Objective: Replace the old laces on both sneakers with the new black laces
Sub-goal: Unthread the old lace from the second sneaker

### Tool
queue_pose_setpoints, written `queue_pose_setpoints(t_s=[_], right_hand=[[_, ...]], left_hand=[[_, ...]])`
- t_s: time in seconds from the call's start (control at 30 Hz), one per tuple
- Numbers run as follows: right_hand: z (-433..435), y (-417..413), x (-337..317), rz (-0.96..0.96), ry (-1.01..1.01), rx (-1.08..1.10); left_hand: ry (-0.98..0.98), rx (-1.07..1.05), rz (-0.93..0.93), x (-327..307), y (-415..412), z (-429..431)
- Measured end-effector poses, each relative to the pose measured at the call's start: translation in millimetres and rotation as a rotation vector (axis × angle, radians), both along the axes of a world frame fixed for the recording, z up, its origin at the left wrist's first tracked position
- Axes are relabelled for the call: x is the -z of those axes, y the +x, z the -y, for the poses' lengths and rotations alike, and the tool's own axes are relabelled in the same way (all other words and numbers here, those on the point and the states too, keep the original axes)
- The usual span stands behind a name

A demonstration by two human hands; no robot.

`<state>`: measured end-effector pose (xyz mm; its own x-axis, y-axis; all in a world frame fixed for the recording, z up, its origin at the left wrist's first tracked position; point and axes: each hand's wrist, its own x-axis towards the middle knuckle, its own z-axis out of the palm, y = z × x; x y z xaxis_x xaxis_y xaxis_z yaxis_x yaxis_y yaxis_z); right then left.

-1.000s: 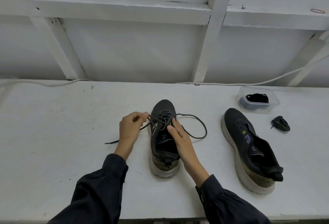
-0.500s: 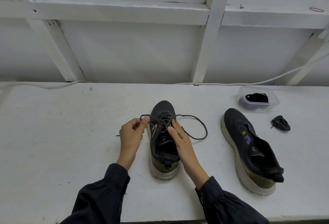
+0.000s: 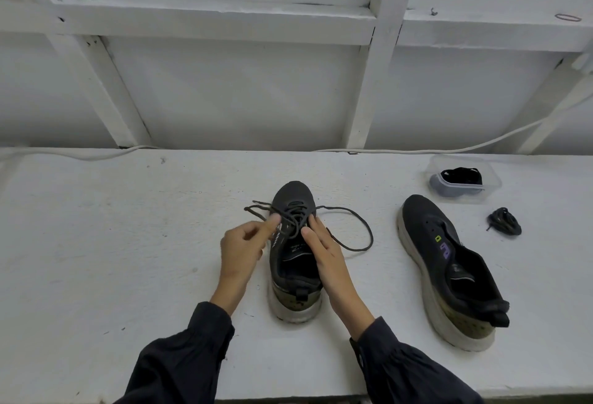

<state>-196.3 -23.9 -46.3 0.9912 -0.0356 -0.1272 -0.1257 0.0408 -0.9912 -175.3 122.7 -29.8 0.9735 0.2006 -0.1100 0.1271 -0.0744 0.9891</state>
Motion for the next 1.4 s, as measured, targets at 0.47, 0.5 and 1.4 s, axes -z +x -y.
queue_pose_setpoints(t_s=[0.47, 0.5, 1.4], right_hand=[[-1.4, -0.8, -3.7, -0.002, 0.009, 0.009], [-1.5, -1.2, -4.3, 0.002, 0.005, 0.005], [-0.9, 0.2, -2.4, 0.038, -0.025, -0.031]], left_hand=[[0.055, 0.025, 0.042, 0.6, -6.7, 6.2], [0.057, 0.000, 0.060, -0.5, -4.9, 5.0], [-0.016, -0.173, 0.062, -3.5, 5.9, -0.3]])
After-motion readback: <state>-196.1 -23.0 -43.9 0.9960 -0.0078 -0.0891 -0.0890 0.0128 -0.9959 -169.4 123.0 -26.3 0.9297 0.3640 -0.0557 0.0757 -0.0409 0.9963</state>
